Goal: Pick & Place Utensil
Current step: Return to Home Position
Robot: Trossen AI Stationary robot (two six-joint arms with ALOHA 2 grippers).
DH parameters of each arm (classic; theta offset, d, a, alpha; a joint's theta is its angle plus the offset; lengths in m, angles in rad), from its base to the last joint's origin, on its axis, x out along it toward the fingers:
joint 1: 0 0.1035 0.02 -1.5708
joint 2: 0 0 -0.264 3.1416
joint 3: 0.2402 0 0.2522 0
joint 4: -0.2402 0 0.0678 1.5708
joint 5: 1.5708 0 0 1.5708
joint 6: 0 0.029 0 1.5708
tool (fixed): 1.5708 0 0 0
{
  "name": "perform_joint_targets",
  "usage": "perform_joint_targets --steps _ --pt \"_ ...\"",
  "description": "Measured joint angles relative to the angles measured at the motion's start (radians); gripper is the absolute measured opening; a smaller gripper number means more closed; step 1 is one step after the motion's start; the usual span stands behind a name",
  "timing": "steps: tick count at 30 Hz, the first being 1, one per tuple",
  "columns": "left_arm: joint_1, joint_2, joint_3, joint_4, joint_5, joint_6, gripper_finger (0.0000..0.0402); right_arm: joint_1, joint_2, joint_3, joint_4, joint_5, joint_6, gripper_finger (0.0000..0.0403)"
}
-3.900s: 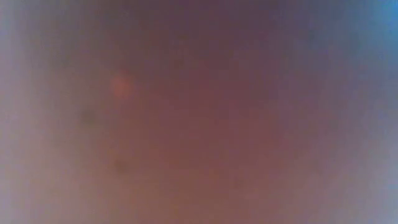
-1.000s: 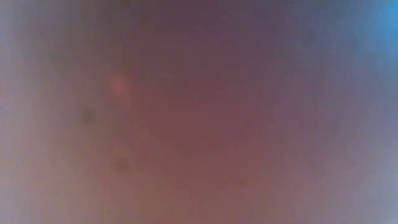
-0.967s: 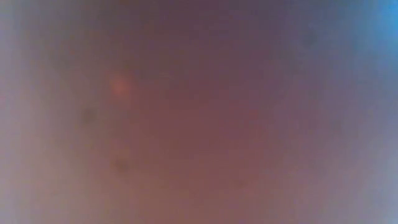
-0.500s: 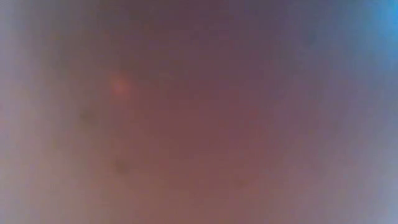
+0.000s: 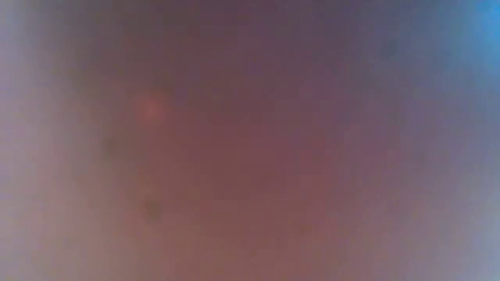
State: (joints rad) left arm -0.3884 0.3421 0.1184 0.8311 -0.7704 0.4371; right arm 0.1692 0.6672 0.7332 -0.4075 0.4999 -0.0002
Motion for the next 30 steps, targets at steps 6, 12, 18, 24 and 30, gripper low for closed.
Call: perform_joint_targets --steps 6,12,18,24,30 --pt "-0.030 -0.131 0.000 -0.260 0.069 -0.036 0.0108 -0.003 -0.212 -0.224 0.179 0.000 -0.002 0.0081" --pt "-0.013 -0.169 0.005 -0.388 0.291 -0.142 0.0108 -0.016 -0.415 -0.371 0.197 0.000 0.035 0.0081" --pt "0.047 -0.165 0.145 -0.714 0.243 -0.166 0.0108 -0.013 -0.561 -0.421 0.200 -0.001 0.031 0.0081" --pt "0.115 -0.165 0.194 -0.817 0.243 -0.229 0.0108 -0.013 -0.641 -0.425 0.118 -0.004 0.029 0.0081" --pt "0.145 -0.172 0.193 -0.840 0.243 -0.218 0.0108 -0.013 -0.665 -0.479 0.109 -0.004 0.044 0.0081"
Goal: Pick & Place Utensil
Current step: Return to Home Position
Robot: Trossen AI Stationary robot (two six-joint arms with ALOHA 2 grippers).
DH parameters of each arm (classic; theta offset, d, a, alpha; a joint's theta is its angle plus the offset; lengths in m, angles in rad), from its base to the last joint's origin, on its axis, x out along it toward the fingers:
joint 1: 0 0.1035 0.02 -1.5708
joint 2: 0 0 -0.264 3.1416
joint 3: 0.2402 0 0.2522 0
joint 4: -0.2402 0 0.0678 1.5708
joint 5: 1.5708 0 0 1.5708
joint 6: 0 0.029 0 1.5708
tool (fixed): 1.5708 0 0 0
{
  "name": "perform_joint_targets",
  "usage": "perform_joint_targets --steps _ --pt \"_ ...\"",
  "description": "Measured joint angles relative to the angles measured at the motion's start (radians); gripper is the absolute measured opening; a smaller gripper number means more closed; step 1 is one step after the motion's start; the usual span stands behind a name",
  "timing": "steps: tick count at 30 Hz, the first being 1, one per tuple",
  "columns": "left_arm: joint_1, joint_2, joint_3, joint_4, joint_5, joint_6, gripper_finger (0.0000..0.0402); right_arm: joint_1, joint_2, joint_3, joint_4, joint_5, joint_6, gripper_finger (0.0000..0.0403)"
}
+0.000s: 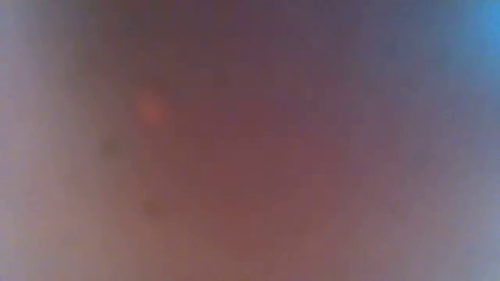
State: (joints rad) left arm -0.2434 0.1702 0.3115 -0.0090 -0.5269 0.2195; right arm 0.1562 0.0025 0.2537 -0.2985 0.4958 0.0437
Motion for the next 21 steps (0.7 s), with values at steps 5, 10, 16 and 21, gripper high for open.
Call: perform_joint_targets --steps 5,10,16,21 --pt "0.004 -0.087 0.000 -0.001 0.001 0.037 0.0108 -0.003 0.000 -0.043 0.007 0.003 0.013 0.0081" --pt "0.004 -0.171 0.003 -0.046 -0.004 0.042 0.0108 0.001 0.000 -0.047 0.003 0.002 0.022 0.0081" --pt "0.004 -0.170 -0.027 -0.085 0.090 0.041 0.0108 0.030 0.000 -0.054 -0.003 -0.006 0.034 0.0081" --pt "0.004 -0.171 -0.086 -0.061 0.104 0.012 0.0108 0.070 0.000 -0.085 0.025 -0.024 0.029 0.0081"
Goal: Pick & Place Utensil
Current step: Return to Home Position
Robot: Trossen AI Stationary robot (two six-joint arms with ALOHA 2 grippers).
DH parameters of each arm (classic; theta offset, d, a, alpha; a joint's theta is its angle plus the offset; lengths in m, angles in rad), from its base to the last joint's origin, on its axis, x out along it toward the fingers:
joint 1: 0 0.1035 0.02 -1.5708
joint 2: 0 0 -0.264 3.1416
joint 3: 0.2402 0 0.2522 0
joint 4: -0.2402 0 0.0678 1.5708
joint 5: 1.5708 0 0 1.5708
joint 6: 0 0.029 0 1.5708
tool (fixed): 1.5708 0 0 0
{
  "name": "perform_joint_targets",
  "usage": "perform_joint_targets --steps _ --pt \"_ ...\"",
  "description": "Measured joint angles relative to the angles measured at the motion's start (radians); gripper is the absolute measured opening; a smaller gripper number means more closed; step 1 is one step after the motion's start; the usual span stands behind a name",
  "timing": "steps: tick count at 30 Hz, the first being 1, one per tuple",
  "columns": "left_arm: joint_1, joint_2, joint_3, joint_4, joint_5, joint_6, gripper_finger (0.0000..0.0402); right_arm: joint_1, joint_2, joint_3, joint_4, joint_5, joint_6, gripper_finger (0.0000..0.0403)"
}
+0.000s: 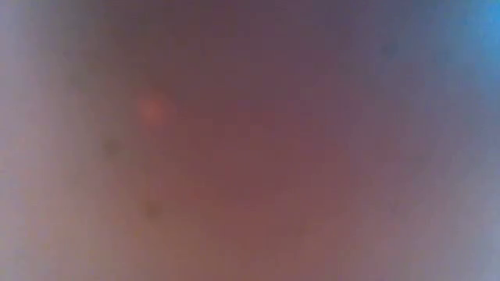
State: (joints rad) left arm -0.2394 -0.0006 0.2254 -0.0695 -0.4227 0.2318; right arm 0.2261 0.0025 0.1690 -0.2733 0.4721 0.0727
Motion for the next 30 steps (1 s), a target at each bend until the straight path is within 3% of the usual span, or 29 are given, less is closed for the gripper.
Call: perform_joint_targets --steps 12,30 --pt "0.000 0.000 -0.193 0.276 0.035 0.078 0.0108 0.057 0.000 -0.007 0.076 -0.001 -0.110 0.0081" --pt "0.000 0.001 -0.220 0.286 0.032 0.052 0.0108 0.062 0.000 -0.077 0.136 -0.034 -0.090 0.0081"
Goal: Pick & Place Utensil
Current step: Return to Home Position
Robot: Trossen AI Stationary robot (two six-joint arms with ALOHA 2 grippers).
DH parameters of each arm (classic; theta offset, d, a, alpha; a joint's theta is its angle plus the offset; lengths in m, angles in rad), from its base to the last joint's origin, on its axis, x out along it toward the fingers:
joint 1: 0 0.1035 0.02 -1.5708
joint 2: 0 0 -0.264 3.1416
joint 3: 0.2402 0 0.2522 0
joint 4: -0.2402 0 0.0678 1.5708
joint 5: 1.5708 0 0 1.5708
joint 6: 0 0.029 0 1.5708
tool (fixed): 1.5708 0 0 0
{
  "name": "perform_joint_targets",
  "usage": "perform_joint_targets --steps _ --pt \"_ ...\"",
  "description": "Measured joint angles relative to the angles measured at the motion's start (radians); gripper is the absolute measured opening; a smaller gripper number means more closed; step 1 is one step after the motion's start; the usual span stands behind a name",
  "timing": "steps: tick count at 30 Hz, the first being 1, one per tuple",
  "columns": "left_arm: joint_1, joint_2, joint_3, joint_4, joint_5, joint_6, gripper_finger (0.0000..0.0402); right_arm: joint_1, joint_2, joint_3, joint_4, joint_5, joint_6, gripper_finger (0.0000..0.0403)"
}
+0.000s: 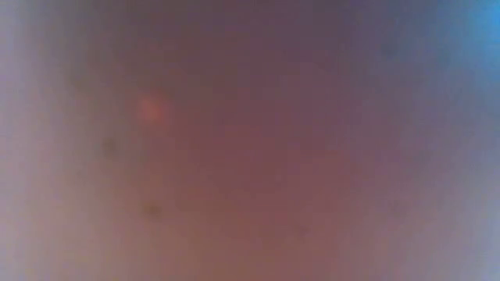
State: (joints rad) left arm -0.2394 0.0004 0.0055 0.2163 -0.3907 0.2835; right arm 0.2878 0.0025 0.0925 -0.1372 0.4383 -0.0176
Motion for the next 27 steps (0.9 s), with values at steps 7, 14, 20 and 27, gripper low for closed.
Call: perform_joint_targets --steps 7,14,20,27 --pt "0.000 0.000 0.000 0.002 0.002 -0.002 0.0108 0.000 0.000 -0.010 0.003 -0.019 0.045 0.0081" --pt "0.000 0.000 0.000 0.002 -0.001 -0.002 0.0108 0.000 0.002 -0.042 0.068 -0.076 0.042 0.0081" --pt "0.000 0.002 0.000 0.007 -0.001 -0.001 0.0108 0.000 0.002 -0.051 0.094 -0.147 0.030 0.0081" --pt "0.000 0.002 0.000 0.010 -0.001 -0.001 0.0108 0.000 0.003 -0.051 0.089 -0.204 0.015 0.0081"
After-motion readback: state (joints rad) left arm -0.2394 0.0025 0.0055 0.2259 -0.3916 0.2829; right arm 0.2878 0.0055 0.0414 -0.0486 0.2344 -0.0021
